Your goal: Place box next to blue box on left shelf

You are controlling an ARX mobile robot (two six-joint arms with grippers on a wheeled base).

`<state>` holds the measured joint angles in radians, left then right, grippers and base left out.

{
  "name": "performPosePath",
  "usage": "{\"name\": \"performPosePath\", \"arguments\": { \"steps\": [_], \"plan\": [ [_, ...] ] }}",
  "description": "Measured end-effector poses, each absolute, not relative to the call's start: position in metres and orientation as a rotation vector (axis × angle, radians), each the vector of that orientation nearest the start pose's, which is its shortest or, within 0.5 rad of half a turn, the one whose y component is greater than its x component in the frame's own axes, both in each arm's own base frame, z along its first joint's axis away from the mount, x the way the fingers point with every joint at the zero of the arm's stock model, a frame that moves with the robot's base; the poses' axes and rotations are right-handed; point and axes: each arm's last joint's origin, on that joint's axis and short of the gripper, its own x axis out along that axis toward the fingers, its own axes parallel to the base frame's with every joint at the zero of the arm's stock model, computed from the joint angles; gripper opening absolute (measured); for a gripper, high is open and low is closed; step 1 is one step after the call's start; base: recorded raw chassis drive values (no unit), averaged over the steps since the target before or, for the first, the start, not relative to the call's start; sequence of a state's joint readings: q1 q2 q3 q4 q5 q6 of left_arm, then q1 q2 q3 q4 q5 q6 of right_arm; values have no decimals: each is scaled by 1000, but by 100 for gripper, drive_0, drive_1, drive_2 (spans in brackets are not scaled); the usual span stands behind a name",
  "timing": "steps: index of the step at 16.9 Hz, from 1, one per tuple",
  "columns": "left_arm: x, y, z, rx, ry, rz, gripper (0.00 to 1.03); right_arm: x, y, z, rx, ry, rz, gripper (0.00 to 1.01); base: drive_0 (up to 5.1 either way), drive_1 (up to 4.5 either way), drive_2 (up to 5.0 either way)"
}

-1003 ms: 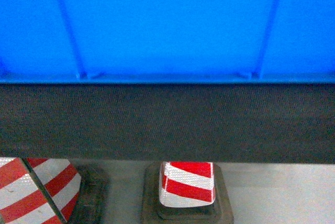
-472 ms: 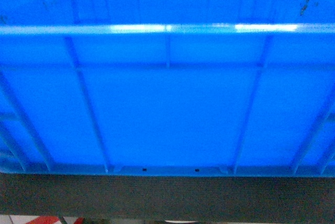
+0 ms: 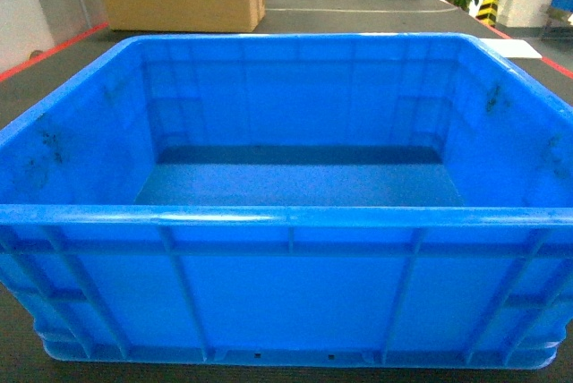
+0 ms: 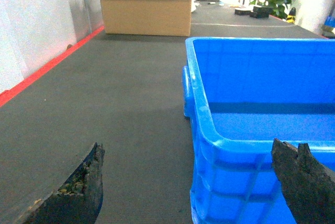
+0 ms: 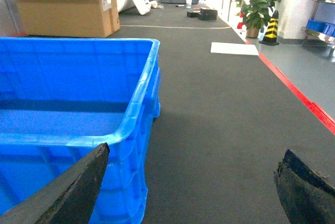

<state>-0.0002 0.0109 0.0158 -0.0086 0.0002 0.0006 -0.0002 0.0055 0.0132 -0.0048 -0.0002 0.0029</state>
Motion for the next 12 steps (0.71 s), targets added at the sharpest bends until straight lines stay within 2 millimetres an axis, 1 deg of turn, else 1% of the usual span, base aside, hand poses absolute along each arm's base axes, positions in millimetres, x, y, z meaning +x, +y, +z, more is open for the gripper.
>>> {"name": "performPosePath", "arguments": {
  "steps": [12],
  "plan": [
    [97,0,167,1,1,0,98,97,0,167,2,-2,0,98,0,0,0]
  ]
}}
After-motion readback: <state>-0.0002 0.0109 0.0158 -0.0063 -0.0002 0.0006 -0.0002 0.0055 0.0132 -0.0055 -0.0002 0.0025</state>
